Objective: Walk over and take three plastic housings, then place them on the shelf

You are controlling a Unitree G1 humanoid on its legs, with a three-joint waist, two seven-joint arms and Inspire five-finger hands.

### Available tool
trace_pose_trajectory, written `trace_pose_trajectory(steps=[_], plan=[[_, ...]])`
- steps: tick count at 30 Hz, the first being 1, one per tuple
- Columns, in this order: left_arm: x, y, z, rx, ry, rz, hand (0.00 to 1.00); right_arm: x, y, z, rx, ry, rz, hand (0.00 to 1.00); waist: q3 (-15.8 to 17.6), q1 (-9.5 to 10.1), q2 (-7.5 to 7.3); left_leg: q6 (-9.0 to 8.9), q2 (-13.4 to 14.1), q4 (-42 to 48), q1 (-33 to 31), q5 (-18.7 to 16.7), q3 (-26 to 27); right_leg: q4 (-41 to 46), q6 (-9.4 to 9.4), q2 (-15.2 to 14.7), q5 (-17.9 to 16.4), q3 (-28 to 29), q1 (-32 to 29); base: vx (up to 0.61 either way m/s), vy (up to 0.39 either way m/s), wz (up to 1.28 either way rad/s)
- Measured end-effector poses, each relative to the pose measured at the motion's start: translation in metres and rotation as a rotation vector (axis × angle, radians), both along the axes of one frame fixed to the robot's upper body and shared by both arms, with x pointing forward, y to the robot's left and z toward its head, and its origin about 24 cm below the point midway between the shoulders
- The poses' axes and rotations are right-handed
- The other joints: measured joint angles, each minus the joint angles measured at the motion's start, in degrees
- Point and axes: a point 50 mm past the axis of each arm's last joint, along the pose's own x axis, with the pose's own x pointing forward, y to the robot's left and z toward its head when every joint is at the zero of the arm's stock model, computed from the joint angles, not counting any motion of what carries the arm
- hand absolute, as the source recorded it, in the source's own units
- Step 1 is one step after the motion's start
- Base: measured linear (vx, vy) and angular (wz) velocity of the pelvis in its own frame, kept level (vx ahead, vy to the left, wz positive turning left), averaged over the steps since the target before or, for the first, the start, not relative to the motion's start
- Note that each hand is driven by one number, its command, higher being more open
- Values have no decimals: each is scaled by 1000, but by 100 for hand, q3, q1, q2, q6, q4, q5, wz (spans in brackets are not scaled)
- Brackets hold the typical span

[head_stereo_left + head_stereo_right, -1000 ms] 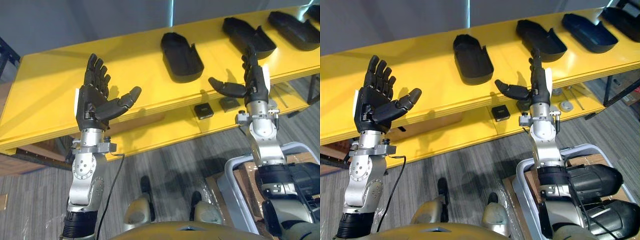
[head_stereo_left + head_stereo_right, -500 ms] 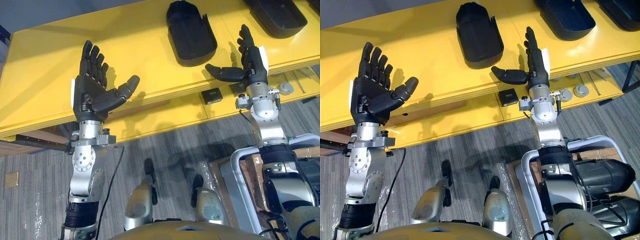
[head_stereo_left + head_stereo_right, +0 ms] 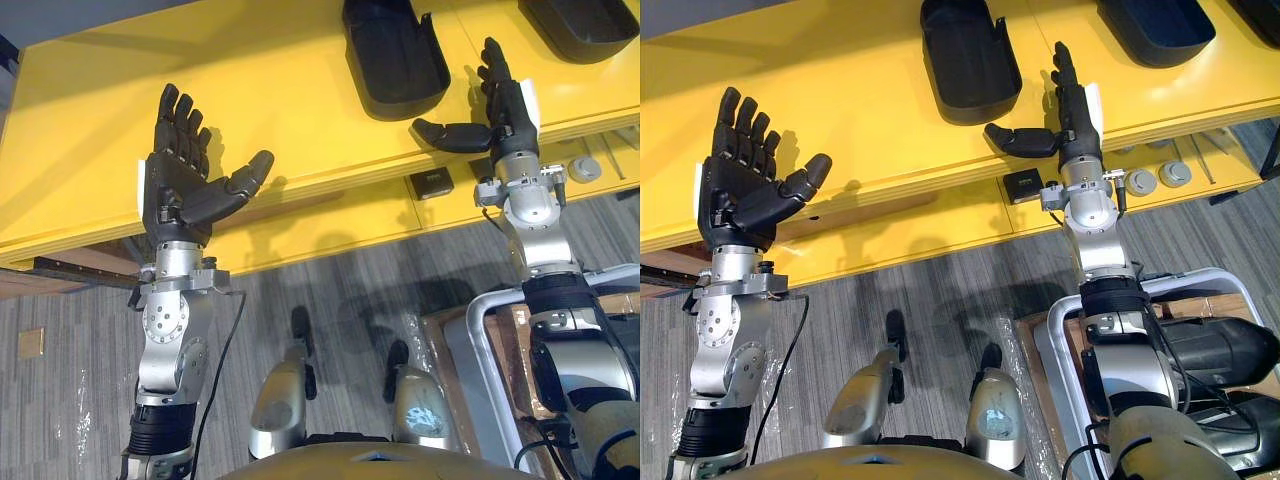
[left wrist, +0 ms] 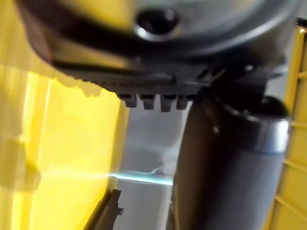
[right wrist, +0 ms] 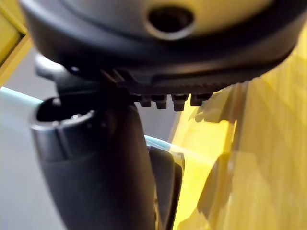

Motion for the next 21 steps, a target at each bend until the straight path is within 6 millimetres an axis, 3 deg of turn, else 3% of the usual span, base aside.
trace_pose_trajectory(steps=[13, 21], plan=[[-1, -4, -25, -3, 109, -18, 100, 5, 0, 6, -24, -11, -35, 100, 2, 129, 3, -20, 18, 0, 1, -4, -49, 345, -39, -16, -209, 2, -103, 14, -43, 2], [-1, -10, -27, 0, 115, -42, 100, 6, -2, 4, -19, -5, -53, 100, 2, 147, 9, -44, 21, 0, 28, 4, -87, 453, -55, -27, -292, -7, -113, 5, -32, 2]])
